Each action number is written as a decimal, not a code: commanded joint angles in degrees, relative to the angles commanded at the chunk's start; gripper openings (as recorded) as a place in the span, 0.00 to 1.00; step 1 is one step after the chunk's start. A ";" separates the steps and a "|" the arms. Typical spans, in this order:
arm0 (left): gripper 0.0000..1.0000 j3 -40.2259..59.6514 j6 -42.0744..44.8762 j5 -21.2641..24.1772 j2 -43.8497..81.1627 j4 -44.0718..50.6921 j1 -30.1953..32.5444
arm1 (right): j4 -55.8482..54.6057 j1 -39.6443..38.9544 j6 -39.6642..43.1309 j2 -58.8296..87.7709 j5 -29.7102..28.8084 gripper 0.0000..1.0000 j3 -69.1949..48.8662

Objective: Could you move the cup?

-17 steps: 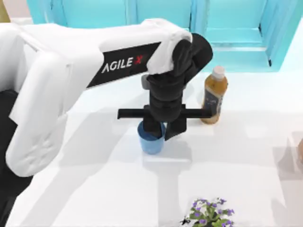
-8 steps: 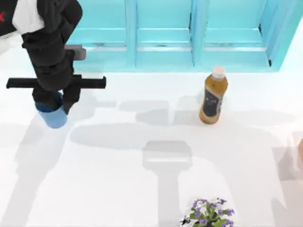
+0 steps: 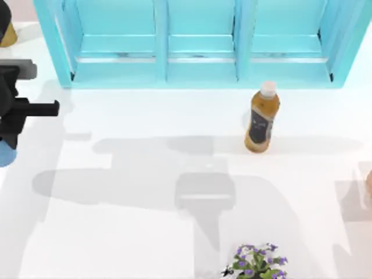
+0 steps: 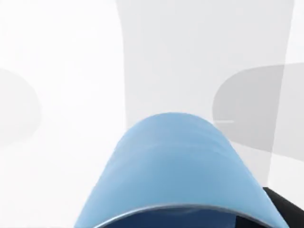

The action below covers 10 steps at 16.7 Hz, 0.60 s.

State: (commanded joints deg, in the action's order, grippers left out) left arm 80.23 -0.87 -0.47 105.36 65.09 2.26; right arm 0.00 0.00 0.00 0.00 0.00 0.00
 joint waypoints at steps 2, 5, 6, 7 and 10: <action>0.00 0.20 0.04 -0.17 0.27 -0.04 0.21 | 0.00 0.00 0.00 0.00 0.00 1.00 0.00; 0.00 -1.17 0.29 -0.14 0.73 -1.87 -0.07 | 0.00 0.00 0.00 0.00 0.00 1.00 0.00; 0.00 -2.08 0.42 -0.13 1.07 -3.15 -0.21 | 0.00 0.00 0.00 0.00 0.00 1.00 0.00; 0.00 -2.81 0.54 -0.11 1.36 -4.29 -0.35 | 0.00 0.00 0.00 0.00 0.00 1.00 0.00; 0.00 -4.96 0.92 -0.07 2.26 -7.35 -0.76 | 0.00 0.00 0.00 0.00 0.00 1.00 0.00</action>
State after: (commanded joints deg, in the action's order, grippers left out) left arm 75.27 0.04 -0.54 107.62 57.74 1.49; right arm 0.00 0.00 0.00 0.00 0.00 0.00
